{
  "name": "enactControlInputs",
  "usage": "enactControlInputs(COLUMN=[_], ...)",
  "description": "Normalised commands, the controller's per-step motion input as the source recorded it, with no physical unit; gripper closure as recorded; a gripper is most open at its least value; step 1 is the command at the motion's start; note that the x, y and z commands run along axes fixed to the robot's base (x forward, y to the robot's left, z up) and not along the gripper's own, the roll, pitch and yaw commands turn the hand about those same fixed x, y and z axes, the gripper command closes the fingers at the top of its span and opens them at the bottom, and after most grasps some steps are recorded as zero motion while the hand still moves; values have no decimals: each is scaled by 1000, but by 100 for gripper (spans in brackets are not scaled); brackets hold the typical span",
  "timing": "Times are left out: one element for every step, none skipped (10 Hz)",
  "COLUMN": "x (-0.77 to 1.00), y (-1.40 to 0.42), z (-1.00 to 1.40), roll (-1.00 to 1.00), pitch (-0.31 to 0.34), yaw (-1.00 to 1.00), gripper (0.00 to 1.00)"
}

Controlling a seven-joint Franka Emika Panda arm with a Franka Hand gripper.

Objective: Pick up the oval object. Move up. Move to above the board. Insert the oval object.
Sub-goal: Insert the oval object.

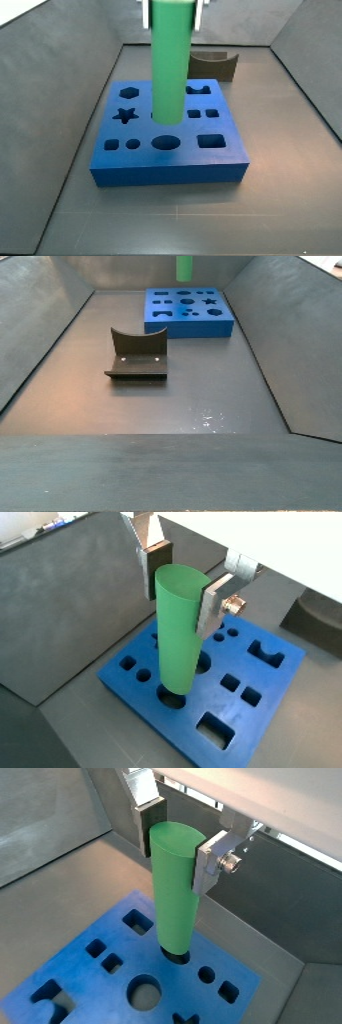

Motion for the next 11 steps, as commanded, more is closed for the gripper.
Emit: enactControlInputs(x=[66, 31, 9, 54, 46, 80, 83, 106, 80, 49, 0], y=[0, 0, -26, -120, -123, -83, -54, -9, 0, 0, -11], z=[-351, -369, -403, -429, -431, -411, -371, -363, -389, -451, -554], roll=[19, 26, 37, 24, 19, 11, 6, 0, 11, 21, 33], pitch=[0, 0, 0, -29, -43, -29, -20, -21, -20, -27, -53], yaw=[0, 0, 0, 0, 0, 0, 0, 0, 0, 0, 0], gripper=[100, 100, 100, 100, 100, 100, 100, 100, 100, 100, 100])
